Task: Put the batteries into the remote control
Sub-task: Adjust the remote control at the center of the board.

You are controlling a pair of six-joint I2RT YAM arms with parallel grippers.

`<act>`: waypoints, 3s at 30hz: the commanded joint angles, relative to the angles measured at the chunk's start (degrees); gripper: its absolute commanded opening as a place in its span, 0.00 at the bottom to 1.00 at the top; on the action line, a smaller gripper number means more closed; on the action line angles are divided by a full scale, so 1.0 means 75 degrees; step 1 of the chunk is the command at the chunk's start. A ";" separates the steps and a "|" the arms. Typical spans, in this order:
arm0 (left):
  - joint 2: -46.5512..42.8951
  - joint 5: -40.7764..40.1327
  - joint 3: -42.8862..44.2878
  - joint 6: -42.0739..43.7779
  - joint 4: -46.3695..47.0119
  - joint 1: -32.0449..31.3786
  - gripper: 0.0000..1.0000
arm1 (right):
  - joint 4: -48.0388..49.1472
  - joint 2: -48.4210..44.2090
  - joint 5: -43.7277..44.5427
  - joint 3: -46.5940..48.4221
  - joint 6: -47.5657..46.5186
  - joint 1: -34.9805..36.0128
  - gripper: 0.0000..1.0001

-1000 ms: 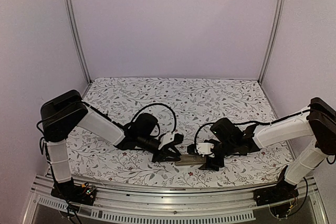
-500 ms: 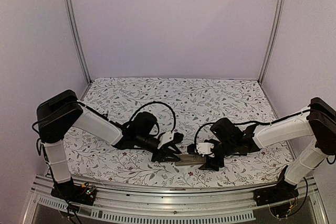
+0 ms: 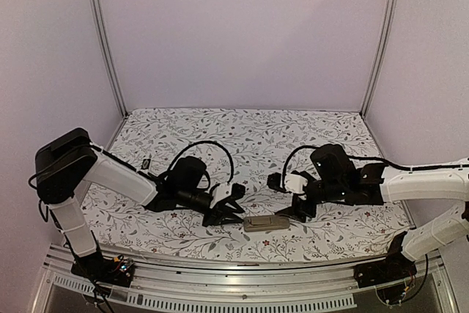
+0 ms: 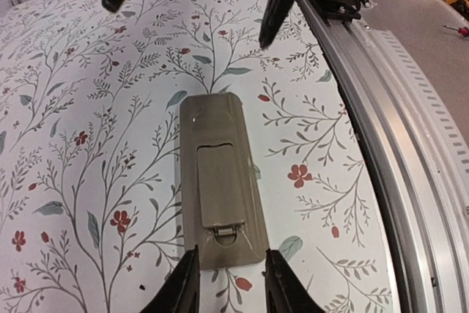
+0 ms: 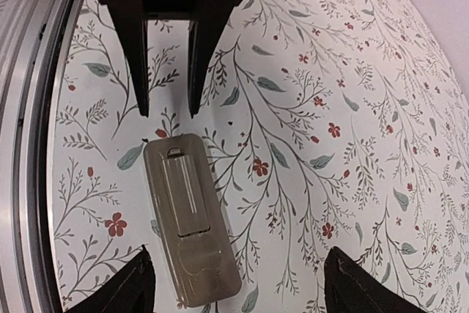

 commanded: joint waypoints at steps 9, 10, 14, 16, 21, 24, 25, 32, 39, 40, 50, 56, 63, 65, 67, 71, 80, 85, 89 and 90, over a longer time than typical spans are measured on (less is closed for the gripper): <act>-0.0508 -0.1186 -0.0810 0.0257 0.0127 -0.0124 0.31 | 0.0918 -0.0071 -0.0026 0.1172 0.5671 -0.0230 0.62; -0.0512 -0.1288 -0.0829 0.0331 0.0098 -0.0192 0.31 | 0.0910 0.0020 -0.0182 0.1237 0.6214 -0.0233 0.57; -0.0465 -0.1497 -0.0874 0.0489 0.0119 -0.0422 0.31 | 0.0578 0.0696 -0.0296 0.1400 0.7475 -0.0199 0.42; -0.0491 -0.1418 -0.0935 0.0505 0.0225 -0.0471 0.32 | 0.0443 0.1011 -0.0172 0.1426 0.7744 -0.0110 0.41; -0.0668 -0.1295 -0.1146 0.0932 0.0358 -0.0673 0.34 | 0.0098 0.1826 0.0152 0.1960 0.8042 0.0068 0.36; -0.0572 -0.1325 -0.1041 0.1193 0.0199 -0.0860 0.34 | -0.0145 0.2328 0.0188 0.2378 0.7989 0.0205 0.36; -0.0492 -0.1328 -0.0959 0.1272 0.0078 -0.0886 0.33 | -0.0258 0.2607 0.0154 0.2535 0.7938 0.0246 0.36; 0.0108 -0.1140 -0.0155 0.1829 -0.0944 -0.1127 0.30 | -0.0455 0.3554 -0.0246 0.3059 0.7487 0.0350 0.33; 0.0302 -0.1086 0.0188 0.2030 -0.1341 -0.1210 0.26 | -0.0405 0.3779 -0.0539 0.3043 0.7430 0.0348 0.31; 0.0307 -0.1089 0.0215 0.2042 -0.1372 -0.1210 0.26 | -0.0397 0.3796 -0.0539 0.3047 0.7423 0.0346 0.31; 0.0466 -0.1130 0.0509 0.2330 -0.1743 -0.1261 0.24 | -0.0568 0.3952 -0.0490 0.3099 0.7339 0.0275 0.26; 0.0585 -0.1170 0.0679 0.2441 -0.1948 -0.1259 0.24 | -0.0615 0.3986 -0.0460 0.3104 0.7383 0.0160 0.24; 0.0613 -0.1632 0.0778 0.2518 -0.2102 -0.1256 0.24 | -0.0697 0.3935 -0.0314 0.3030 0.7428 -0.0069 0.23; 0.0576 -0.1816 0.0754 0.2534 -0.2102 -0.1259 0.24 | -0.0700 0.3909 -0.0287 0.2984 0.7431 -0.0155 0.23; 0.0554 -0.1916 0.0740 0.2563 -0.2114 -0.1263 0.24 | -0.0715 0.3845 -0.0247 0.2943 0.7423 -0.0206 0.23; 0.0544 -0.2010 0.0740 0.2522 -0.2131 -0.1232 0.23 | -0.0811 0.3732 -0.0080 0.2851 0.7450 -0.0297 0.22; 0.0496 -0.1916 0.0597 0.2354 -0.1931 -0.1048 0.22 | -0.1118 0.3360 0.0216 0.2392 0.7666 -0.0495 0.19; 0.0507 -0.1809 0.0550 0.2256 -0.1804 -0.0911 0.22 | -0.1370 0.3093 0.0255 0.2041 0.7742 -0.0492 0.16; 0.0519 -0.1773 0.0540 0.2226 -0.1769 -0.0859 0.22 | -0.1447 0.2860 0.0087 0.1706 0.7874 -0.0495 0.10; 0.0515 -0.1768 0.0533 0.2216 -0.1763 -0.0845 0.22 | -0.1448 0.2835 -0.0027 0.1625 0.7891 -0.0495 0.09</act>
